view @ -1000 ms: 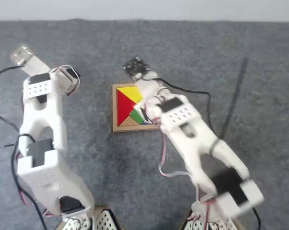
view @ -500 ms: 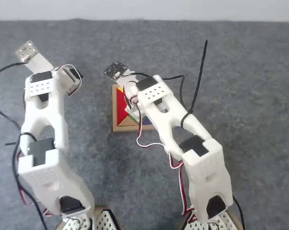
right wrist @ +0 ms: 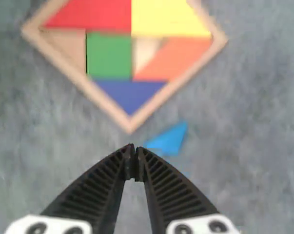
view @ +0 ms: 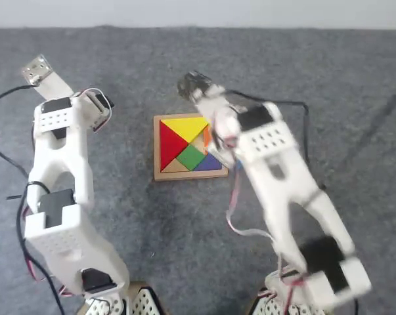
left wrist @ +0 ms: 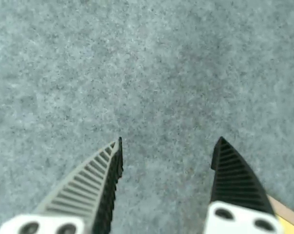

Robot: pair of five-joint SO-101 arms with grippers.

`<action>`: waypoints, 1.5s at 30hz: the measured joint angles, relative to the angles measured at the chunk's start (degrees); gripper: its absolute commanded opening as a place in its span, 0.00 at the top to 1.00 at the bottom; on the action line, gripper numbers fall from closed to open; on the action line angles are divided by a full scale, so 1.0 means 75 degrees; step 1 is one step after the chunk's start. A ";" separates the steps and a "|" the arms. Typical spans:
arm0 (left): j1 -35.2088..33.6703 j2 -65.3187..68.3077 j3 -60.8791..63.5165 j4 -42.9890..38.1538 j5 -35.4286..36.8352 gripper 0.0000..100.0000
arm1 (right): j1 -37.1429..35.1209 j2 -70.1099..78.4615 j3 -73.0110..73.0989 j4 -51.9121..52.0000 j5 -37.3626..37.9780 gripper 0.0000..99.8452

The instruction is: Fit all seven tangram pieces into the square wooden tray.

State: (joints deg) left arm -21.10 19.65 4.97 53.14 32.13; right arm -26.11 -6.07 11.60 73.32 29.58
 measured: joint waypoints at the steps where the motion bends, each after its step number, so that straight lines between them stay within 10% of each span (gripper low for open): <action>1: 0.0000 0.0000 0.0000 0.0023 0.0000 0.72 | 0.0152 -0.0363 0.0469 0.0000 0.0305 0.91; 9: 0.0445 0.0000 0.0000 0.0293 -0.0516 0.72 | 0.1688 -0.0903 0.2813 -0.0961 0.1641 0.81; 20: 0.0457 0.0000 0.0000 0.0293 -0.0527 0.72 | 0.0656 -0.0363 0.2825 -0.2262 -0.4372 0.81; 26: 0.0457 0.0000 0.0000 0.0293 -0.0527 0.72 | 0.0563 0.0598 0.2825 -0.3294 -0.5603 0.81; 35: 0.0457 0.0000 0.0000 0.0293 -0.0527 0.72 | 0.0492 0.1289 0.2825 -0.4126 -0.4349 0.81; 45: 0.0457 0.0000 0.0000 0.0293 -0.0527 0.72 | 0.1149 0.1383 0.2825 -0.4161 -0.0492 0.81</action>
State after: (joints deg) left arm -17.67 19.65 4.97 55.34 28.18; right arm -17.49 4.31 32.79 42.11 25.89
